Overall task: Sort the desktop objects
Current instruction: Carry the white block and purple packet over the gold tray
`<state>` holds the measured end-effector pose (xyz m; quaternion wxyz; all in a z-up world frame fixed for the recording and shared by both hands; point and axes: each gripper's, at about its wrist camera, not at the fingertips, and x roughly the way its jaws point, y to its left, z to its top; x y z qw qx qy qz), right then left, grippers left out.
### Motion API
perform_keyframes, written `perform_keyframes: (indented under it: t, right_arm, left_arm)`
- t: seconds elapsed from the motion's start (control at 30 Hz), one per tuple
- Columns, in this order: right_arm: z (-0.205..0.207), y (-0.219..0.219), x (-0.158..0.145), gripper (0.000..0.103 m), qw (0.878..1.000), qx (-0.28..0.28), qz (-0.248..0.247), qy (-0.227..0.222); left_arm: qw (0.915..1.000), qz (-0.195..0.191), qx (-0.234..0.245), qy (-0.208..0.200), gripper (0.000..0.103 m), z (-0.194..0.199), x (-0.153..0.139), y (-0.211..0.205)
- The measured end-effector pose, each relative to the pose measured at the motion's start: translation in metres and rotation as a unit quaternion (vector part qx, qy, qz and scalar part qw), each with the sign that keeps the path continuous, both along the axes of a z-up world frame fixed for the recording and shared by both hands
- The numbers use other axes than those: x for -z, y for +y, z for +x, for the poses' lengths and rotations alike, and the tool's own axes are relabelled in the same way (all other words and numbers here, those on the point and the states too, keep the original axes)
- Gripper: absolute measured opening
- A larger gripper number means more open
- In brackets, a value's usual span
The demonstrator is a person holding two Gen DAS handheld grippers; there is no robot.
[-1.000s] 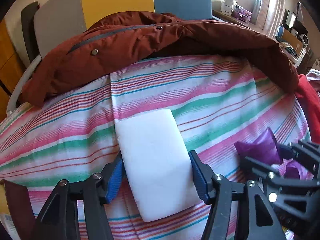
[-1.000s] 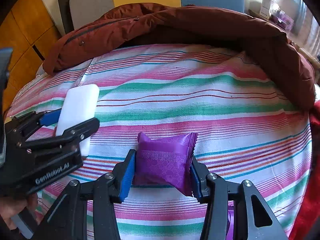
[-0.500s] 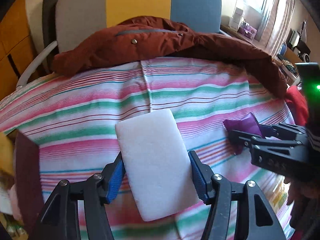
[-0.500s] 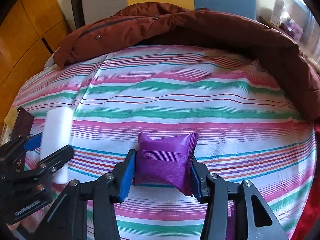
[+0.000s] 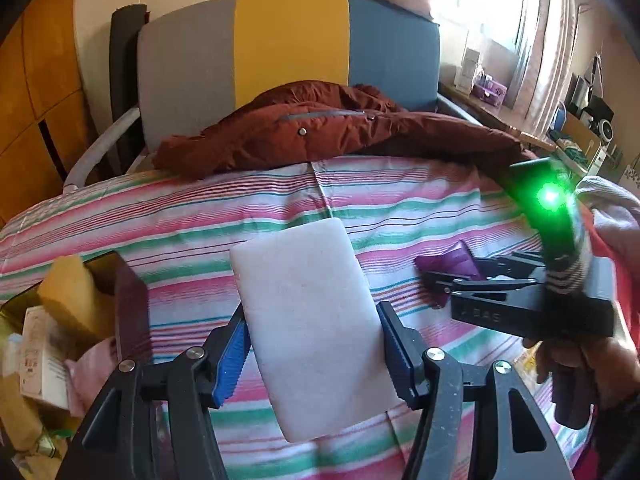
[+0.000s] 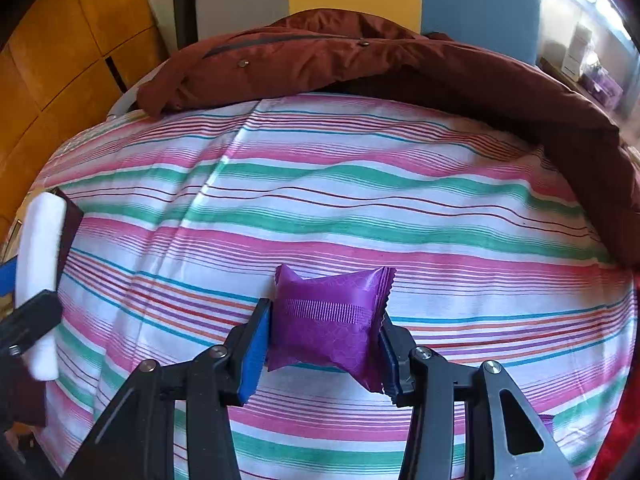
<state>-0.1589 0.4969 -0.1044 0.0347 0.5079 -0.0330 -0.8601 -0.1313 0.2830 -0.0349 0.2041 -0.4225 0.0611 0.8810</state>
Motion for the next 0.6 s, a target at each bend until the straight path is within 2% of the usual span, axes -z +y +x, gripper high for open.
perform_keyframes:
  t: [0.17,0.27,0.4,0.6]
  right_arm:
    - [0.004,-0.007,-0.002,0.048,1.0,-0.006,-0.007,0.001]
    - [0.003,-0.017,-0.003,0.047,1.0,-0.012,-0.011,0.002]
    - [-0.005,-0.029,-0.001,0.047,1.0,-0.023,-0.017,0.004]
    - [-0.001,-0.043,-0.011,0.047,0.999,-0.037,-0.025,0.014]
  left_arm:
    - [0.9995,0.026,-0.01,-0.018,0.061,0.007,-0.005,-0.022]
    - [0.9991,0.038,-0.015,-0.012,0.061,0.013,-0.012,-0.038]
    - [0.9988,0.044,-0.02,-0.005,0.061,0.02,-0.021,-0.053]
    - [0.9988,0.032,-0.029,0.022,0.061,0.034,-0.036,-0.076]
